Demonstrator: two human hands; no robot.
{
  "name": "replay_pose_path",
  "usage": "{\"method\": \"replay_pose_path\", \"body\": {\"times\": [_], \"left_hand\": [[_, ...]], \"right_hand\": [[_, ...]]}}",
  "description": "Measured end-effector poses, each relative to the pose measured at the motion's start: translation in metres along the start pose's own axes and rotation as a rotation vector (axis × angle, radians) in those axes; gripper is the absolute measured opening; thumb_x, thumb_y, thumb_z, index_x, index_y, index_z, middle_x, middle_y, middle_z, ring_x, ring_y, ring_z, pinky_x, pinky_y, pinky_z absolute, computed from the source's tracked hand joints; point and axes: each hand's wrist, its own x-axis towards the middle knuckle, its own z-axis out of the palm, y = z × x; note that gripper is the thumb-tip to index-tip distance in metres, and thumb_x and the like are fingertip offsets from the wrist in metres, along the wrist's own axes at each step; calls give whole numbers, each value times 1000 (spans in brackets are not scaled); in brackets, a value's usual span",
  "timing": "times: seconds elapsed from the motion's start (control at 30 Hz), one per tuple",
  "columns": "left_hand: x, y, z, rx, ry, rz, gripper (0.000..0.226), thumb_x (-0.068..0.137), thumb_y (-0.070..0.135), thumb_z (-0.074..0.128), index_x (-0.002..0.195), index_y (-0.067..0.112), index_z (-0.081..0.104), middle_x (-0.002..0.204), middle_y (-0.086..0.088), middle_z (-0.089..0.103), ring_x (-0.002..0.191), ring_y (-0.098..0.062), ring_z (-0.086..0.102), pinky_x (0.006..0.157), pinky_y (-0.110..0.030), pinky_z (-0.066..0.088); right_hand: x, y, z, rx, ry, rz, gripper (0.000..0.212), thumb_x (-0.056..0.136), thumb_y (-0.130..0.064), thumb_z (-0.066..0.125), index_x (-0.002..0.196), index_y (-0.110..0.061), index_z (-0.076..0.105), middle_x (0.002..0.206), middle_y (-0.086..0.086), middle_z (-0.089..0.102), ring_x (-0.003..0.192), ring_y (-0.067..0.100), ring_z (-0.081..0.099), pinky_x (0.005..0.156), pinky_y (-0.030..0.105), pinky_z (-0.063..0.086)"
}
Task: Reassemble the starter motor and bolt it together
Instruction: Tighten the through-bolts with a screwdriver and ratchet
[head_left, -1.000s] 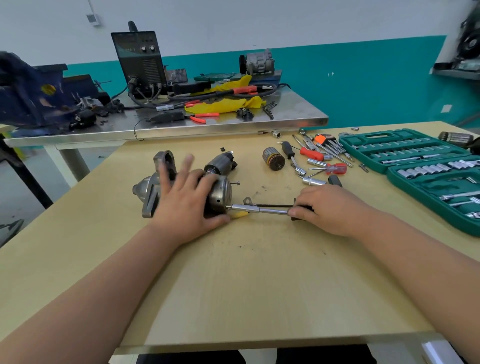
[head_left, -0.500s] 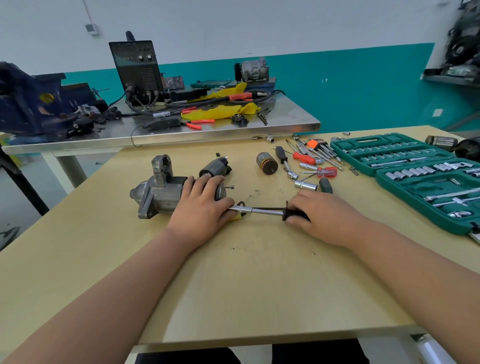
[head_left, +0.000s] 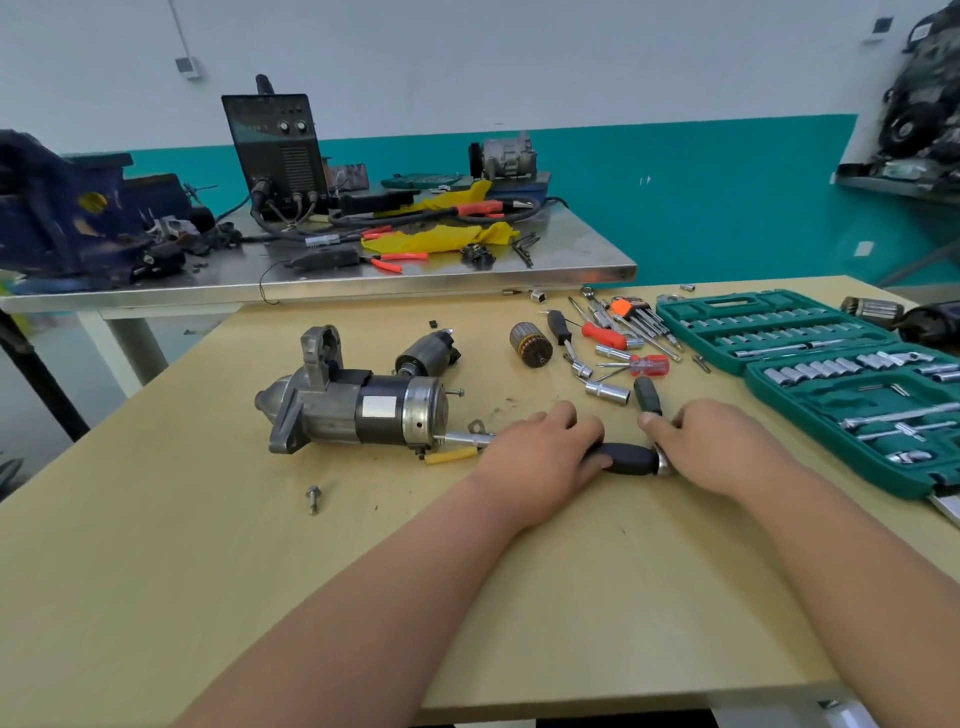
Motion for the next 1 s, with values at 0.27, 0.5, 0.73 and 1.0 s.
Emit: {"method": "replay_pose_path", "body": {"times": [0.27,0.5,0.73,1.0], "left_hand": [[2,-1,-4,-47,-68,-30,39,103,46,36,121,16,54,113,-6,56,99,-27,58,73,-34,41],[-5,-4,-3,-48,29,29,38,103,42,39,120,14,58,111,-7,56,94,-30,58,79,-40,44],[-9,-8,-3,-70,57,83,37,103,41,40,121,16,61,107,-7,56,89,-30,58,71,-33,37],[-10,-9,-2,-51,77,72,39,103,44,37,120,17,59,106,-6,58,94,-28,59,72,-34,41]], "right_hand": [[-4,7,-4,463,-233,10,23,95,-32,55,86,-13,65,62,3,59,54,15,53,48,25,39],[-14,18,-3,794,-397,51,30,95,-32,58,96,-3,63,52,0,49,44,13,44,39,23,35],[-32,21,1,1251,-576,-156,28,90,10,55,107,-12,48,96,19,57,69,29,63,58,32,53],[-39,17,14,596,-202,-537,38,93,-21,61,125,-39,49,104,-20,65,81,-7,63,69,10,48]]}}
